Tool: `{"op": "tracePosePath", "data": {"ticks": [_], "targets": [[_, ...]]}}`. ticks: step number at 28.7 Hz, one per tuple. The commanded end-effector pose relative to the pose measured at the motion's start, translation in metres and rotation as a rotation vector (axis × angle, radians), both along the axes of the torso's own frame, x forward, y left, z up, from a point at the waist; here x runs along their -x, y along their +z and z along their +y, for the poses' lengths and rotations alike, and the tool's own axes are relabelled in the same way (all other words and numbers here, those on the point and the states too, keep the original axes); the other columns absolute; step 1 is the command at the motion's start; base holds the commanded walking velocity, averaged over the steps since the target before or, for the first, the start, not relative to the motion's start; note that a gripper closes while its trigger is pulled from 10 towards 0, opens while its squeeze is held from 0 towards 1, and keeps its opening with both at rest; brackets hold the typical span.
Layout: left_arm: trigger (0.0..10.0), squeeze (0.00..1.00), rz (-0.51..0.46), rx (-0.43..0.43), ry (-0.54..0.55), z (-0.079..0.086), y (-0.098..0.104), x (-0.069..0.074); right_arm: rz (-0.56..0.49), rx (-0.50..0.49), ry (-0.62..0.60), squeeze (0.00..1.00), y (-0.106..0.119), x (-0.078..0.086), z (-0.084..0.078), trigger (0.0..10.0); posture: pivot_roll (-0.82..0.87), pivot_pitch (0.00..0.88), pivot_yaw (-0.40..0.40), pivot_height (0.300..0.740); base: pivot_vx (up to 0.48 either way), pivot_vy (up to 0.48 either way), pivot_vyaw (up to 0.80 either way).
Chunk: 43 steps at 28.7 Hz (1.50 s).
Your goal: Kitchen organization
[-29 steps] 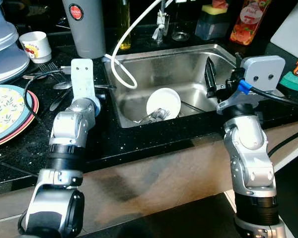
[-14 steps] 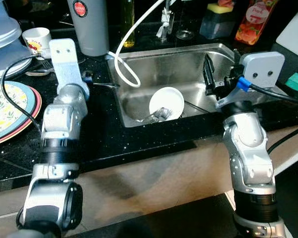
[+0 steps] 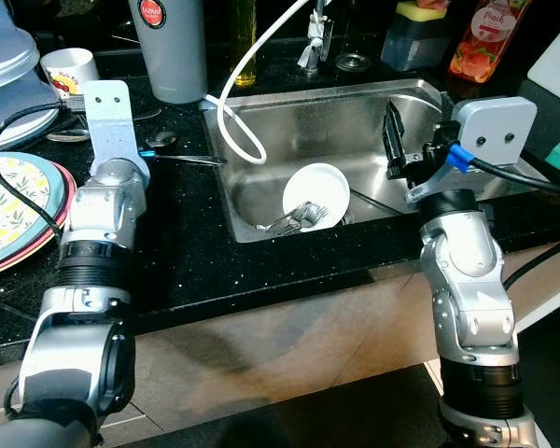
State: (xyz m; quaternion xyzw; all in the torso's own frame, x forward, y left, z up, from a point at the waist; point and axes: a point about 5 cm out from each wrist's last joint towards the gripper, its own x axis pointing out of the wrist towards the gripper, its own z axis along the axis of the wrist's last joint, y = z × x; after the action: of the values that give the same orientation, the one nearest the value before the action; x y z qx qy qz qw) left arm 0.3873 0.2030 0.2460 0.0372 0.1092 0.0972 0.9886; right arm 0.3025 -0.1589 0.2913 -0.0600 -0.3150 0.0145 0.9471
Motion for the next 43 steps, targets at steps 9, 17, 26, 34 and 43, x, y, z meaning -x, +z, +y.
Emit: {"op": "tracePosePath", "data": {"ticks": [9, 17, 26, 34, 43], "targets": [[10.0, 0.0, 0.089, -0.046, -0.092, 0.002, -0.015, 0.021, 0.002, -0.01, 0.004, 0.0, -0.002, 0.001, 0.001, 10.0, 0.07, 0.14, 0.018, 0.74, 0.0, 0.0, 0.0], [0.0, 0.0, 0.282, 0.235, -0.108, 0.016, -0.055, 0.038, 0.004, -0.009, 0.007, 0.0, -0.002, -0.001, 0.001, 10.0, 0.07, 0.133, 0.012, 0.74, 0.0, 0.0, 0.0], [0.0, 0.0, 0.253, 0.168, -0.102, 0.028, -0.048, 0.035, 0.002, -0.007, 0.0, 0.0, -0.001, -0.001, -0.001, 10.0, 0.07, 0.126, 0.01, 0.74, 0.0, 0.0, 0.0], [0.7, 0.0, -0.078, -0.099, -0.011, 0.032, 0.01, 0.028, -0.001, -0.005, 0.001, 0.0, 0.0, -0.002, -0.002, 10.0, 0.07, 0.119, 0.003, 0.74, 0.0, 0.0, 0.0], [10.0, 0.0, -0.396, -0.061, -0.132, 0.008, 0.064, 0.031, -0.007, -0.001, 0.006, 0.0, 0.002, -0.003, -0.001, 10.0, 0.06, 0.105, 0.001, 0.74, 0.0, 0.0, 0.0]]}}
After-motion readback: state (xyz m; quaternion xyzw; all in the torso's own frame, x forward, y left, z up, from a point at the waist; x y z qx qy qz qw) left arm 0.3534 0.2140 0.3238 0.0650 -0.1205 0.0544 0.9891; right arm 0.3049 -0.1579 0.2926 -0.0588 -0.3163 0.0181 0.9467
